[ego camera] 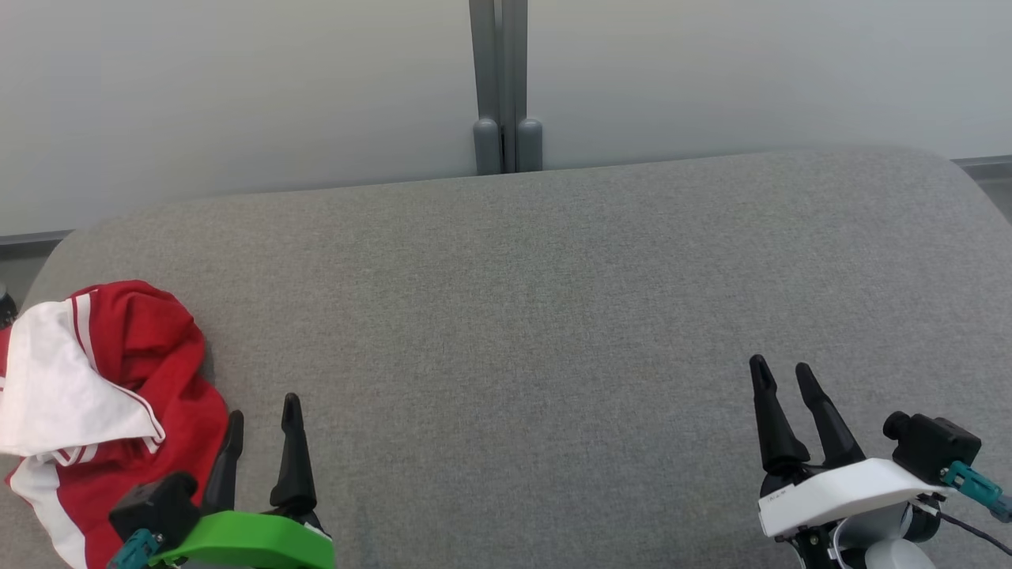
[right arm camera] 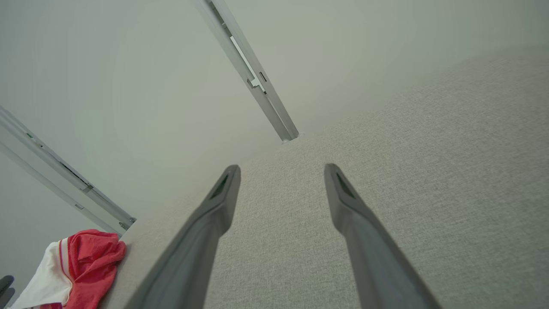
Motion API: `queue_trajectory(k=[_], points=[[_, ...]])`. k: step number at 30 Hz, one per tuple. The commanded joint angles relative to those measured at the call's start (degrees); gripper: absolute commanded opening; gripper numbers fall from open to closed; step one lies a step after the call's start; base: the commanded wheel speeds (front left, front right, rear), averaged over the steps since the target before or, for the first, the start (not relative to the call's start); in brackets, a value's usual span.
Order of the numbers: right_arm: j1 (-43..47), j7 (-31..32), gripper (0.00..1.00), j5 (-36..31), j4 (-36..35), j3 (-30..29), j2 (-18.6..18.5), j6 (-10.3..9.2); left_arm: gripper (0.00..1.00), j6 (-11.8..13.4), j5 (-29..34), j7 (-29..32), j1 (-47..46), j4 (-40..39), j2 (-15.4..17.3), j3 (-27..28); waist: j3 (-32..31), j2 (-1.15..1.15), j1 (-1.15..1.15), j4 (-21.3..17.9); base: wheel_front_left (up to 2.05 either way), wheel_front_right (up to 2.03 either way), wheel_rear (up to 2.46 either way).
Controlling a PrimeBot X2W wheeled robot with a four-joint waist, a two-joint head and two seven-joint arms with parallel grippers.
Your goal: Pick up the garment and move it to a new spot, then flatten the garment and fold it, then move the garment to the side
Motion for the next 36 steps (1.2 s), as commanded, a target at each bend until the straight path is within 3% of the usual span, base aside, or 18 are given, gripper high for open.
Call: queue_trajectory(k=[1,36], points=[[0.4,-0.6,1.00,-1.8,-1.0,0.1,-0.1,0.15,1.00,0.4,1.9,-0.5,0.5,-0.9,0.6,-0.2,0.0,0.00,0.00,0.0,0.00,0.00,0.00],[1.8,-4.4,1.00,-20.3,-4.1,1.2,0.4,0.17,1.00,2.7,20.8,-5.0,2.5,-3.5,1.0,-3.6,-0.3,0.00,0.00,-0.1,0.00,0.00,0.00]])
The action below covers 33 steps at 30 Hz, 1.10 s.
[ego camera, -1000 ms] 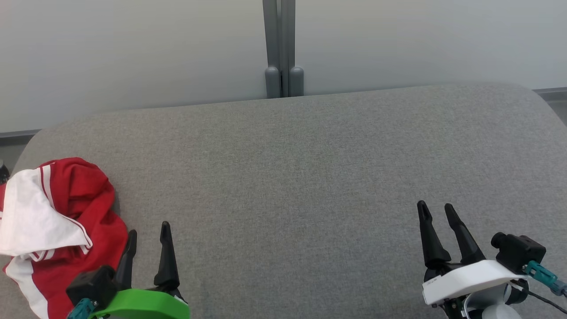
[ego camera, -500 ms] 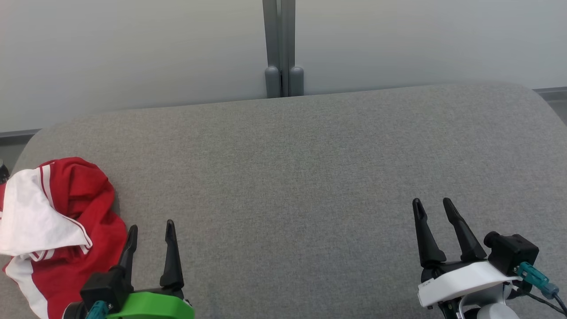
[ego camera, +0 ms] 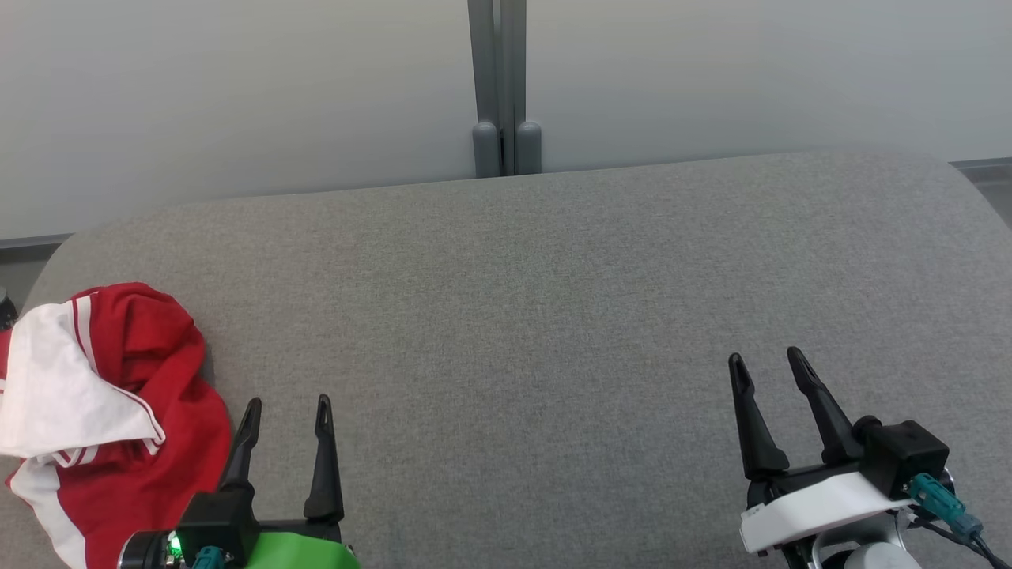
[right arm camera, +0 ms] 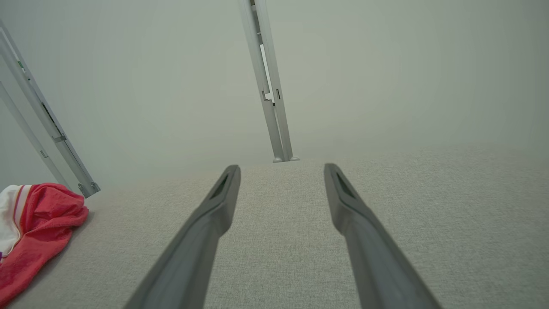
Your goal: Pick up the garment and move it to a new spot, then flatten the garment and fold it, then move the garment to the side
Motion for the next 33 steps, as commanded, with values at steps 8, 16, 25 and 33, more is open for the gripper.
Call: queue_trajectory(k=[8,16,25,33], points=[[1.1,-1.2,1.00,-4.5,-1.2,-0.1,0.0,0.15,1.00,-0.3,3.9,-1.2,1.2,-0.1,0.0,-0.6,-0.1,0.00,0.00,0.2,0.00,0.00,0.00],[1.6,-1.9,1.00,-7.8,-1.7,0.2,0.1,0.10,1.00,-0.1,7.3,-2.1,1.7,0.1,-0.2,-0.5,-0.1,0.00,0.00,0.5,0.00,0.00,0.00],[2.0,-2.2,1.00,-9.5,-1.9,-0.3,0.2,0.10,1.00,-0.9,5.5,-2.4,2.2,0.5,-0.9,2.0,-0.4,0.00,0.00,0.5,0.00,0.00,0.00],[2.1,-2.2,1.00,-8.9,-1.4,-0.3,0.2,0.10,1.00,-2.5,6.2,-2.4,2.1,1.1,-1.2,3.4,-0.5,0.00,0.00,0.5,0.00,0.00,0.00]])
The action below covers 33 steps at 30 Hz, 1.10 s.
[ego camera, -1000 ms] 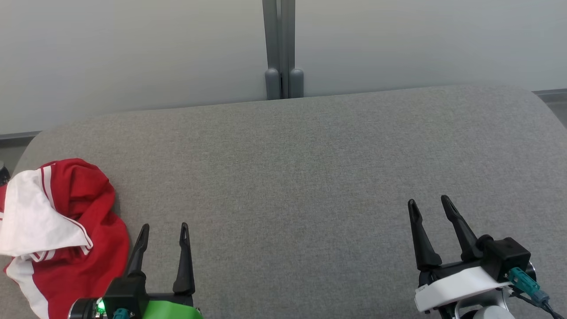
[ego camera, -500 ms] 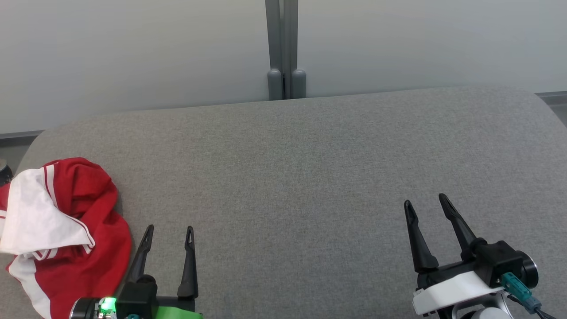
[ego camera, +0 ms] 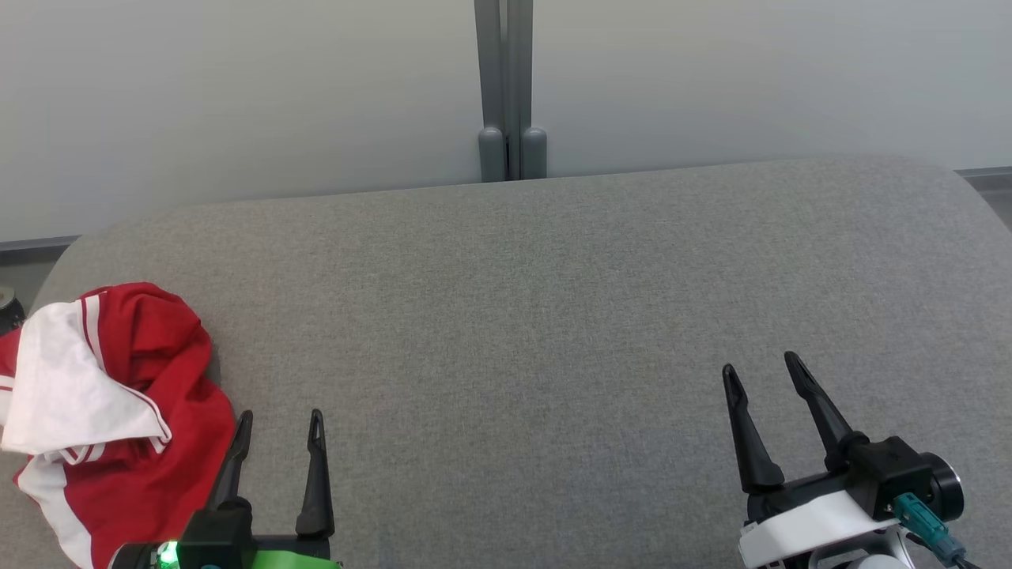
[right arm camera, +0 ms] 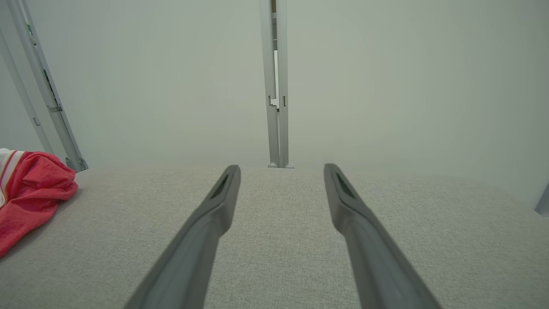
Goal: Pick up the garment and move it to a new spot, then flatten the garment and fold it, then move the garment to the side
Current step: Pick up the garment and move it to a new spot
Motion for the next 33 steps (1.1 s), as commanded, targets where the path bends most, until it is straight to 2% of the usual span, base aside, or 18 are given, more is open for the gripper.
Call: queue_trajectory(k=[1,24,33], points=[[0.5,-0.1,1.00,0.4,0.1,0.0,0.0,0.03,1.00,-0.2,0.4,-0.1,0.6,0.0,0.0,0.3,0.0,0.00,0.00,0.0,0.00,0.00,0.00],[1.1,-0.1,1.00,0.4,0.2,0.1,0.0,0.03,1.00,-0.5,0.0,-0.1,0.7,0.8,-0.1,-0.4,0.1,0.00,0.00,0.5,0.00,0.00,0.00],[1.5,-0.1,1.00,0.4,0.2,0.1,0.0,0.03,1.00,-0.6,-1.2,-0.1,1.0,1.4,-0.1,0.0,0.2,0.00,0.00,3.9,0.00,0.00,0.00]])
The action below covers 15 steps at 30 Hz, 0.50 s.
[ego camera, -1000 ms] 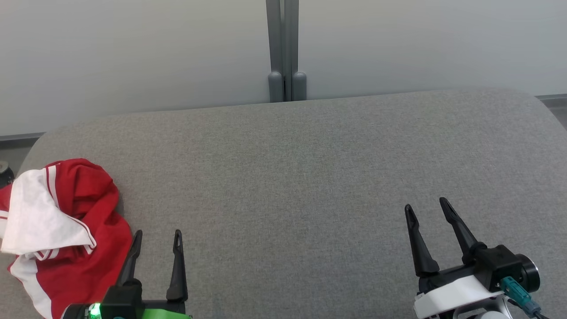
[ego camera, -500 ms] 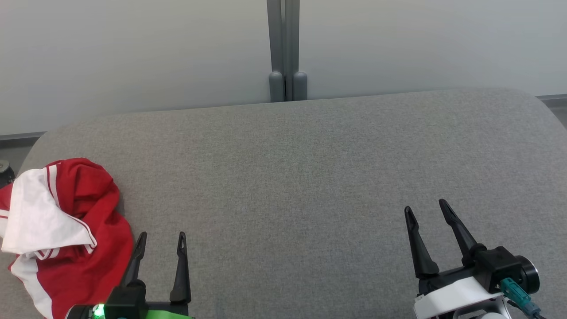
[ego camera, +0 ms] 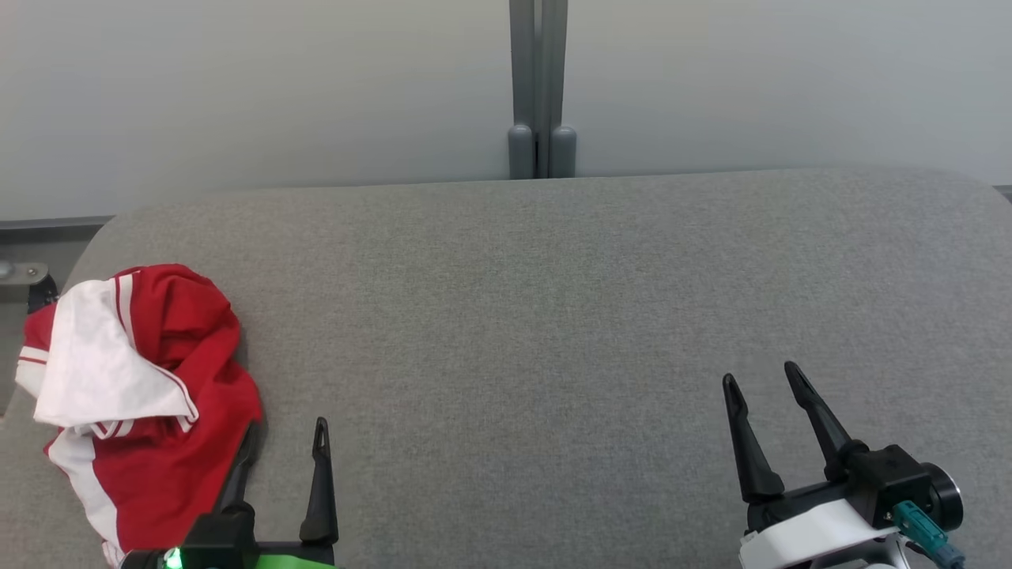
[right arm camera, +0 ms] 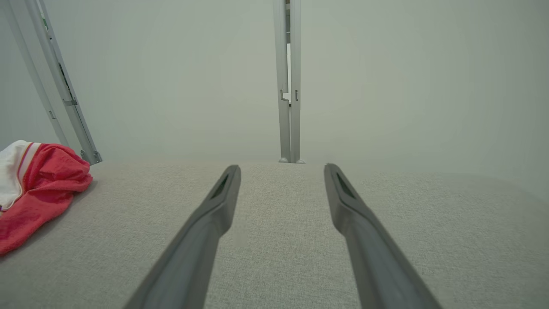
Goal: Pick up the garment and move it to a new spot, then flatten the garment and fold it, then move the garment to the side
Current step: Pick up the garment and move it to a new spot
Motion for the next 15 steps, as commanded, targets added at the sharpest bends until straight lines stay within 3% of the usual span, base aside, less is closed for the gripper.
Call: queue_trajectory(k=[1,15], points=[[0.6,-0.1,1.00,0.3,0.1,0.0,-0.1,0.03,1.00,0.0,-0.1,0.0,0.7,0.2,0.1,0.3,0.0,0.00,0.00,1.8,0.00,0.00,0.00],[0.6,-0.1,1.00,1.1,0.3,1.6,-0.1,0.03,1.00,0.0,0.7,0.0,1.5,-0.4,0.1,1.4,1.1,0.00,0.00,12.4,0.00,0.00,0.00]])
